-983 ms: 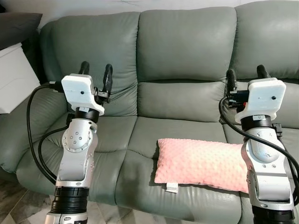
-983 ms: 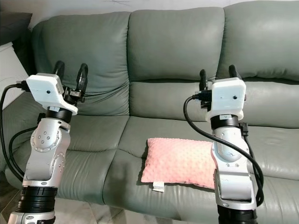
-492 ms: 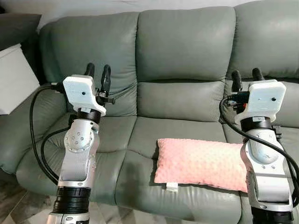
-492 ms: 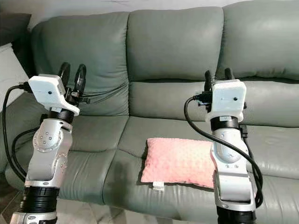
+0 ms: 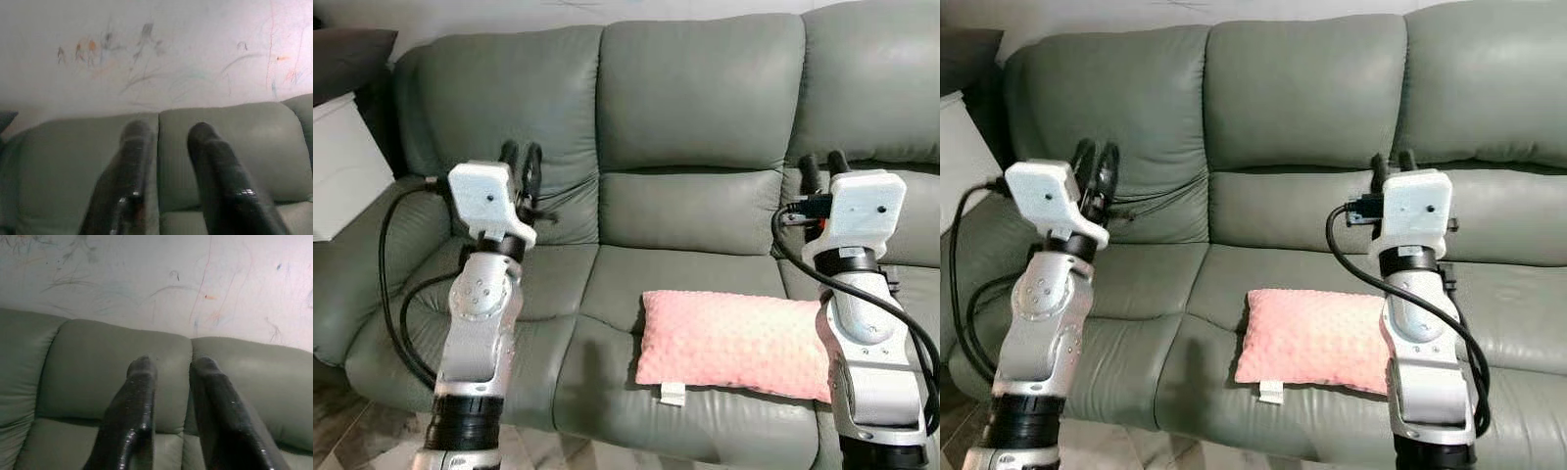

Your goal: Move the pillow to the sofa

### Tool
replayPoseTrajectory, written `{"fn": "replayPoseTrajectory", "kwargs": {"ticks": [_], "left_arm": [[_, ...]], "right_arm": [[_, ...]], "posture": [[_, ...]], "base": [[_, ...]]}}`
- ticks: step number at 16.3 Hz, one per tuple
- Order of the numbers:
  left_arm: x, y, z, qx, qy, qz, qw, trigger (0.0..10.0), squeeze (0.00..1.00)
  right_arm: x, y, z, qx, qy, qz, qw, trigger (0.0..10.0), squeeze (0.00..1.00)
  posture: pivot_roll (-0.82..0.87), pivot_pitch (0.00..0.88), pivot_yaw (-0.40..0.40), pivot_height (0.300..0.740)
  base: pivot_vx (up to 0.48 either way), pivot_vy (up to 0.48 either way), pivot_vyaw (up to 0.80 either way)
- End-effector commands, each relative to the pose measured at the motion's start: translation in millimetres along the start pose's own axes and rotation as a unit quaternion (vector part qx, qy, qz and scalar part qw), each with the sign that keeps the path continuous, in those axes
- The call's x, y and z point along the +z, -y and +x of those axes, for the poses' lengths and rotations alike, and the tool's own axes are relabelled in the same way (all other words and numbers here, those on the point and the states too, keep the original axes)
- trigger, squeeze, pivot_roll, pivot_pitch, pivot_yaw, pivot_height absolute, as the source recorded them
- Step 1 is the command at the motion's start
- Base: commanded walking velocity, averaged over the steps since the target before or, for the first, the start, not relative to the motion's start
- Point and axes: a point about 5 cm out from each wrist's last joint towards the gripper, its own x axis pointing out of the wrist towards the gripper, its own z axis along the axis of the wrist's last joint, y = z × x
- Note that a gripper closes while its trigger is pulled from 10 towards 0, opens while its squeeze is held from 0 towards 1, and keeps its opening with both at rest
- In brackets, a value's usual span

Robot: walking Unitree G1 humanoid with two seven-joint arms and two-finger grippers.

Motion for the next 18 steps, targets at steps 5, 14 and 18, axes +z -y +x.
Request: {"fn": "replayPoseTrajectory", "kwargs": {"ticks": [5,14,18], "left_arm": [[-44.6,-22.6,-31.4,0.03,-0.095,0.007,0.995,10.0,1.0],[-93.1,-39.0,-74.9,0.029,-0.202,0.026,0.979,10.0,1.0],[-99.2,-45.7,-82.9,0.035,-0.209,0.034,0.977,10.0,1.0]], "right_arm": [[-16.4,-5.9,-8.7,0.021,-0.041,0.024,0.999,10.0,1.0],[-44.3,-5.9,-27.0,0.037,-0.093,0.031,0.995,10.0,1.0],[-50.3,-7.2,-31.6,0.04,-0.102,0.026,0.994,10.0,1.0]], "posture": [[-0.18,0.0,0.101,0.74],[-0.18,0.0,0.098,0.74],[-0.18,0.0,0.095,0.74]], "base": [[0.0,0.0,0.0],[0.0,0.0,0.0],[0.0,0.0,0.0]]}}
